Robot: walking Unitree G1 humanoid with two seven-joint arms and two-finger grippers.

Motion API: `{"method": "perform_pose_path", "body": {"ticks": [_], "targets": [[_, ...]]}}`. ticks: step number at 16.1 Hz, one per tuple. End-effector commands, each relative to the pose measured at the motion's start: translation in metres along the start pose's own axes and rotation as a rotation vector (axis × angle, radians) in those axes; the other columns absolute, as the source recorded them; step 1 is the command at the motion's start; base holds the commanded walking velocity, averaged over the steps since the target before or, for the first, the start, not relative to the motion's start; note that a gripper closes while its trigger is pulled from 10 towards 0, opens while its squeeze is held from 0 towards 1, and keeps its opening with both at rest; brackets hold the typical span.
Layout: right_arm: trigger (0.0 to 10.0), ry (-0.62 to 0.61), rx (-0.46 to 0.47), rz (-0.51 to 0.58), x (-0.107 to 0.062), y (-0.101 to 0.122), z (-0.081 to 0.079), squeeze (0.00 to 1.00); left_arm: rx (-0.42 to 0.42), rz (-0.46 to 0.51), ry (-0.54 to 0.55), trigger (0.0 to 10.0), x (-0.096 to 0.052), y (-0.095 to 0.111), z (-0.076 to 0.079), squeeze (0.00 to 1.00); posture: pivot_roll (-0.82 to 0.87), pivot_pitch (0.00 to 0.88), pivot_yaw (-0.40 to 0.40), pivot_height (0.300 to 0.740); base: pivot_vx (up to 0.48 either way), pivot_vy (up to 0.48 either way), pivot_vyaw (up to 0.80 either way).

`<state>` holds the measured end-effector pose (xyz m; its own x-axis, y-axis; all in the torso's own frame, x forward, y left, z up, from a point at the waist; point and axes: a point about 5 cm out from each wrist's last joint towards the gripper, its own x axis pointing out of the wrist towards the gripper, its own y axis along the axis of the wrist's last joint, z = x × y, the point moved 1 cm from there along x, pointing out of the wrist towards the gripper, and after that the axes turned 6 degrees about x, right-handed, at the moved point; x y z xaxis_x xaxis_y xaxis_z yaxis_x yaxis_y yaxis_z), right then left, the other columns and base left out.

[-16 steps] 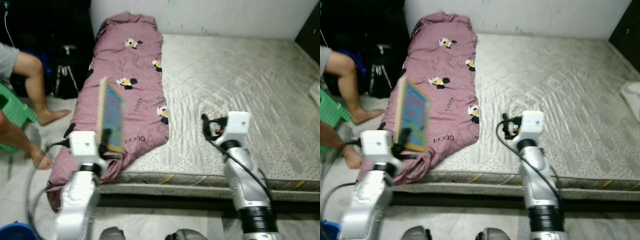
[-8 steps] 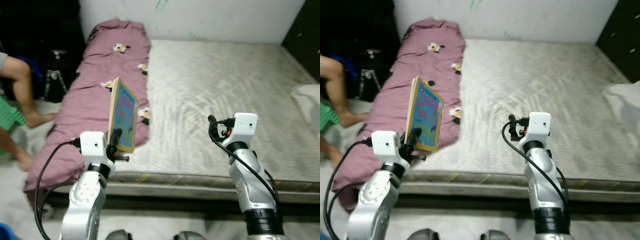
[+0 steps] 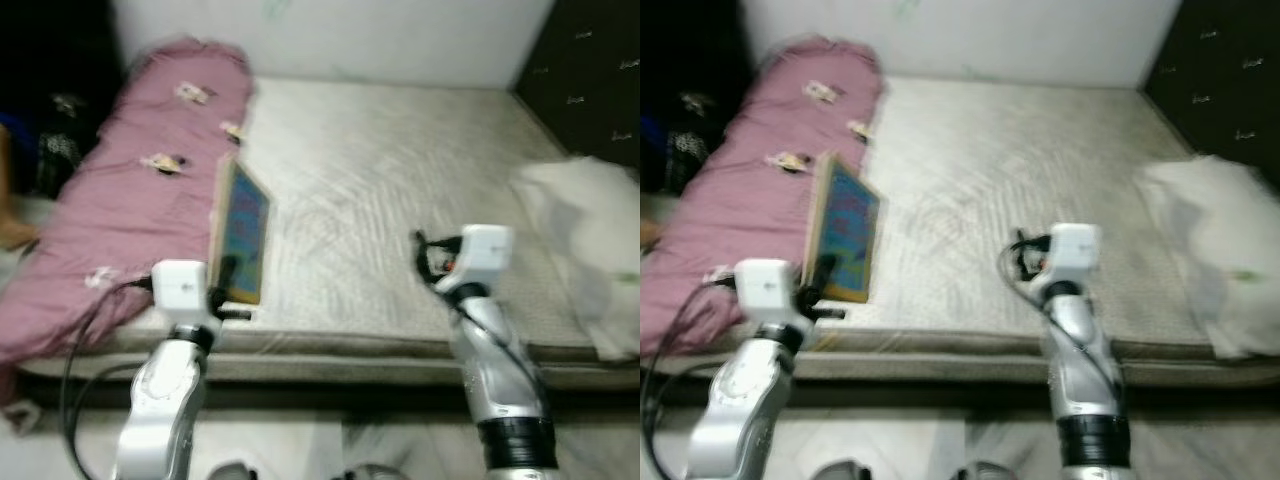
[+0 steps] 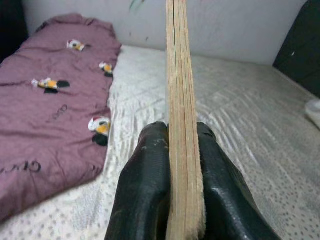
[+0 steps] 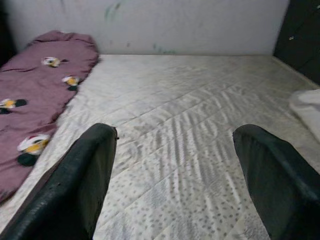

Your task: Clean up the room

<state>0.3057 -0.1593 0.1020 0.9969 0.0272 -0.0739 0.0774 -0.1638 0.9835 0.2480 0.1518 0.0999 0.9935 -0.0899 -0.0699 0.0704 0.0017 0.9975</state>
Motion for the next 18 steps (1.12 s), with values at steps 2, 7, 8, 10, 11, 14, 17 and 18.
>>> {"method": "perform_pose_path", "body": {"ticks": [2,7,8,10,11,14,17,18], "targets": [[10.0,-0.009,-0.015,0.011,0.0009,0.0045,0.0038,0.00,0.000,0.074,-0.012,10.0,0.0021,0.0147,0.0005,0.00,-0.04,0.000,-0.016,0.740,0.000,0.000,0.00],[10.0,-0.008,-0.013,0.012,0.0024,0.0052,0.0034,0.00,-0.013,0.081,-0.008,10.0,0.0030,0.0163,0.0004,0.00,-0.04,0.000,-0.017,0.740,0.000,0.000,0.00],[10.0,-0.008,-0.013,0.012,0.0024,0.0053,0.0034,0.00,-0.018,0.083,-0.008,10.0,0.0033,0.0165,0.0005,0.00,-0.04,0.000,-0.017,0.740,0.000,0.000,-0.45],[10.0,-0.007,-0.015,0.014,0.0030,0.0056,0.0038,0.00,-0.016,0.084,-0.011,10.0,0.0041,0.0167,0.0012,0.00,-0.05,0.000,-0.017,0.740,0.000,0.000,-0.23],[10.0,-0.006,-0.017,0.015,0.0033,0.0058,0.0040,0.00,-0.022,0.095,-0.019,10.0,0.0045,0.0176,0.0019,0.00,-0.05,0.000,-0.019,0.740,0.000,0.000,0.00],[10.0,-0.005,-0.019,0.016,0.0034,0.0063,0.0041,0.00,-0.027,0.111,-0.034,10.0,0.0035,0.0194,0.0025,0.00,-0.05,0.000,-0.020,0.740,0.101,0.000,0.00],[10.0,-0.006,-0.020,0.016,0.0026,0.0063,0.0043,0.00,-0.030,0.111,-0.040,10.0,0.0021,0.0193,0.0034,0.00,-0.05,0.000,-0.020,0.740,0.364,0.000,0.00],[10.0,-0.006,-0.020,0.015,0.0023,0.0061,0.0043,0.00,-0.031,0.111,-0.041,10.0,0.0017,0.0192,0.0037,0.00,-0.05,0.000,-0.020,0.740,0.401,0.000,0.00]]}}
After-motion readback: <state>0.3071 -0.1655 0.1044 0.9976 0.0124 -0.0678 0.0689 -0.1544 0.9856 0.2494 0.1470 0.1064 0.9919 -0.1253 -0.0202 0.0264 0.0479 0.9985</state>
